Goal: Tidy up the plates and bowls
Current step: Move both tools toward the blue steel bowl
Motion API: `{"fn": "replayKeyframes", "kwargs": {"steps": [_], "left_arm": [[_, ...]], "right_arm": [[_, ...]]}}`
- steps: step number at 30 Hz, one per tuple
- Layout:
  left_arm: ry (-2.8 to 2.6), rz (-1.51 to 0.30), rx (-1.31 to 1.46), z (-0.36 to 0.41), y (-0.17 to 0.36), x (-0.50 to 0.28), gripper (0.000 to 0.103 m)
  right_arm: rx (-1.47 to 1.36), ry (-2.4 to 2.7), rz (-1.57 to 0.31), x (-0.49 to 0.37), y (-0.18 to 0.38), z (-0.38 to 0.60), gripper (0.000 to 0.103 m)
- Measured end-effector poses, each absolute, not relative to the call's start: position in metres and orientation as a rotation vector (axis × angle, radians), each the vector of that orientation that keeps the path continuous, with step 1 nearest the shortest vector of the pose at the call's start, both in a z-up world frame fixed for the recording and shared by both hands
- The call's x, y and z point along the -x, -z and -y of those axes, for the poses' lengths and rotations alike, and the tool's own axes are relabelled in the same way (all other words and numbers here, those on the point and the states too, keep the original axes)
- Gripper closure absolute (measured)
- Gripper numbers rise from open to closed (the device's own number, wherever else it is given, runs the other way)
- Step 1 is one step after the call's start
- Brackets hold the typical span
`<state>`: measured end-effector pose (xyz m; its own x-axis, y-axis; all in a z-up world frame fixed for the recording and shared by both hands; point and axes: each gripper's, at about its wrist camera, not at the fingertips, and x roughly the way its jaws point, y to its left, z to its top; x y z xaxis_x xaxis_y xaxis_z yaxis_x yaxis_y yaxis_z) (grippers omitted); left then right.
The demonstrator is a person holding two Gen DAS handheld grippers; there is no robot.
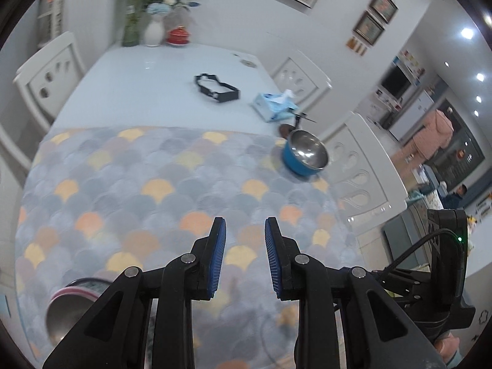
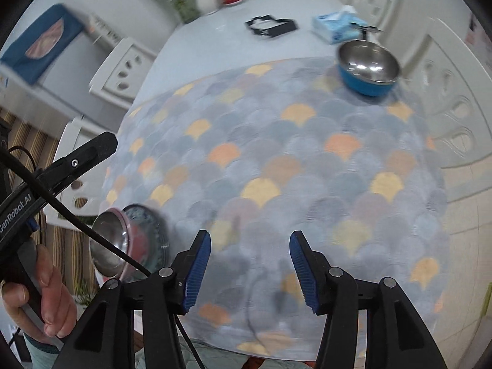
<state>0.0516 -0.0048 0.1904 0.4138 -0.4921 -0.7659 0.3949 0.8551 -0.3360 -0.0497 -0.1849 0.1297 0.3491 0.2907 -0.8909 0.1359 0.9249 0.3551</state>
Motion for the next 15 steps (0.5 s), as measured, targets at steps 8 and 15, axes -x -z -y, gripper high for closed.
{"fn": "replayKeyframes", "kwargs": {"steps": [8, 15], "left_arm": [[0.580, -1.017, 0.082, 0.049, -0.184, -0.053, 0.080], [0.554, -1.039, 0.101, 0.060, -0.175, -0.055, 0.080]], "right_arm": [[-0.464, -0.099, -1.237, 0.043, -0.116, 0.230, 0.050], [-0.461, -0.125, -1.257, 0.035, -0.107, 0.246, 0.050]]}}
